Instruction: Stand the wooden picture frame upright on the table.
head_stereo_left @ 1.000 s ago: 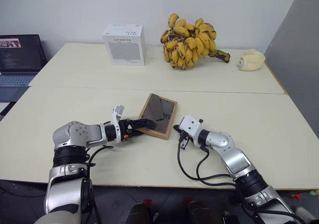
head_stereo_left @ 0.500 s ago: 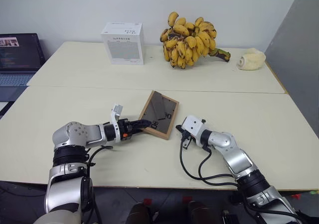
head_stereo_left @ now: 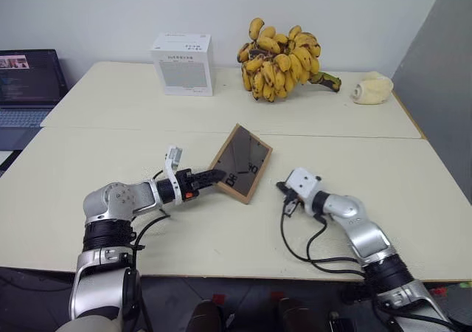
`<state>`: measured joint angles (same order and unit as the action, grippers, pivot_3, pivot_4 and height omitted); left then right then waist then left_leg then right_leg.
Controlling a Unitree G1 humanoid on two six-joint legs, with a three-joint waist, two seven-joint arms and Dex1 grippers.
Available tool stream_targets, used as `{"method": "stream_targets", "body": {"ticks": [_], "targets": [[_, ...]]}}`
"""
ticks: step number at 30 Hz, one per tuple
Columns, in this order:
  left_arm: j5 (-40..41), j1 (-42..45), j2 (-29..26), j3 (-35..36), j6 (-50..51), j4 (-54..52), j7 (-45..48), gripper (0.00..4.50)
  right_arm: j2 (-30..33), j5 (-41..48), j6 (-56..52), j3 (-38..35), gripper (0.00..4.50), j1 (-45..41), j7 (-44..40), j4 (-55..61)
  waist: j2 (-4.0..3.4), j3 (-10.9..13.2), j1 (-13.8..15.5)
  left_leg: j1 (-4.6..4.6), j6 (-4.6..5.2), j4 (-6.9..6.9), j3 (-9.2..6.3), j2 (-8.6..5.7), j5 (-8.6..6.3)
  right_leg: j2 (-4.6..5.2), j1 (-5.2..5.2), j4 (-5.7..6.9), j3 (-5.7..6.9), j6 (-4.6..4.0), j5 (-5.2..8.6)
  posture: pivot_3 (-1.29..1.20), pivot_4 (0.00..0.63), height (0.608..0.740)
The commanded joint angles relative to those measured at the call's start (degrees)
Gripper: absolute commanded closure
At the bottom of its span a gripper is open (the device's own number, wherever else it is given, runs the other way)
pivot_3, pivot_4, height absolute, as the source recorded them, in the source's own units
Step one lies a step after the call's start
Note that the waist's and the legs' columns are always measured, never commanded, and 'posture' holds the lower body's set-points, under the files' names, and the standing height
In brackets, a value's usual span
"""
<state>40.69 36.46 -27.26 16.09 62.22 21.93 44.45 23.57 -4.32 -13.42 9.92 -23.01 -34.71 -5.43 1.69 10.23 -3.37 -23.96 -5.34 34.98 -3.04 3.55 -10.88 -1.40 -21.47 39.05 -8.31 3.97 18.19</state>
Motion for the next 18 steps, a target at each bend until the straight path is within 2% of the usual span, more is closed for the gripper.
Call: {"method": "stream_targets", "body": {"ticks": [1,5,8,11,12,14,18], "targets": [[-0.5,0.9,-1.4,1.7,-7.1,-4.1,1.6,3.21,2.1,3.4,-2.5,-5.5,4.50,-1.0,0.0,6.9,-0.01,0.0,-0.3,0.00,0.00,-0.01,0.02,0.01,0.00,-0.01,-0.01,0.00,-0.04,0.01,0.01,0.00,0.150,0.740],[-0.1,0.5,-1.9,1.5,-11.4,-8.6,3.3,3.21,3.7,8.9,-10.9,-11.0,4.50,-4.9,-0.7,15.2,-0.03,0.1,-0.3,-0.32,0.00,-0.03,0.03,0.00,-0.01,-0.01,-0.28,-0.01,-0.04,-0.10,-0.06,0.00,0.150,0.740],[1.5,0.4,-2.4,1.3,-11.3,-12.3,4.9,3.21,2.6,15.3,-19.8,-14.3,4.50,-10.5,0.1,21.6,-0.08,0.1,-0.3,-0.79,0.00,-0.02,0.02,-0.01,0.00,0.00,-0.76,0.04,-0.03,-0.25,-0.14,0.00,0.150,0.740],[3.2,0.5,-2.4,1.2,-9.9,-15.0,5.6,3.21,0.3,19.8,-26.3,-15.1,4.50,-15.1,1.7,25.1,-0.08,0.1,-0.1,-0.87,-0.01,-0.04,-0.01,0.02,0.00,0.00,-0.85,0.07,0.02,-0.26,-0.15,0.00,0.150,0.740],[3.7,0.5,-2.3,0.9,-9.4,-16.1,5.6,3.21,-0.8,21.1,-27.9,-15.1,4.14,-16.4,2.4,25.8,-0.07,0.1,0.0,-0.87,0.00,-0.07,-0.08,0.03,0.00,0.00,-0.82,0.03,0.11,-0.26,-0.14,0.00,0.150,0.740],[4.8,0.3,-2.1,0.5,-8.3,-18.1,5.3,3.21,-3.3,23.9,-30.6,-15.4,4.02,-18.5,4.0,26.7,-0.07,0.1,0.1,-0.87,0.00,-0.07,-0.12,0.03,-0.01,0.00,-0.80,0.00,0.17,-0.29,-0.12,0.00,0.150,0.740],[6.8,-0.2,-2.0,0.1,-6.2,-21.7,5.1,3.21,-5.4,24.8,-31.7,-13.3,3.11,-19.4,5.3,27.0,-0.08,0.1,0.3,-0.91,0.00,-0.03,-0.11,-0.04,-0.01,0.06,-0.80,0.01,0.15,-0.29,-0.12,0.00,0.150,0.740]]}}
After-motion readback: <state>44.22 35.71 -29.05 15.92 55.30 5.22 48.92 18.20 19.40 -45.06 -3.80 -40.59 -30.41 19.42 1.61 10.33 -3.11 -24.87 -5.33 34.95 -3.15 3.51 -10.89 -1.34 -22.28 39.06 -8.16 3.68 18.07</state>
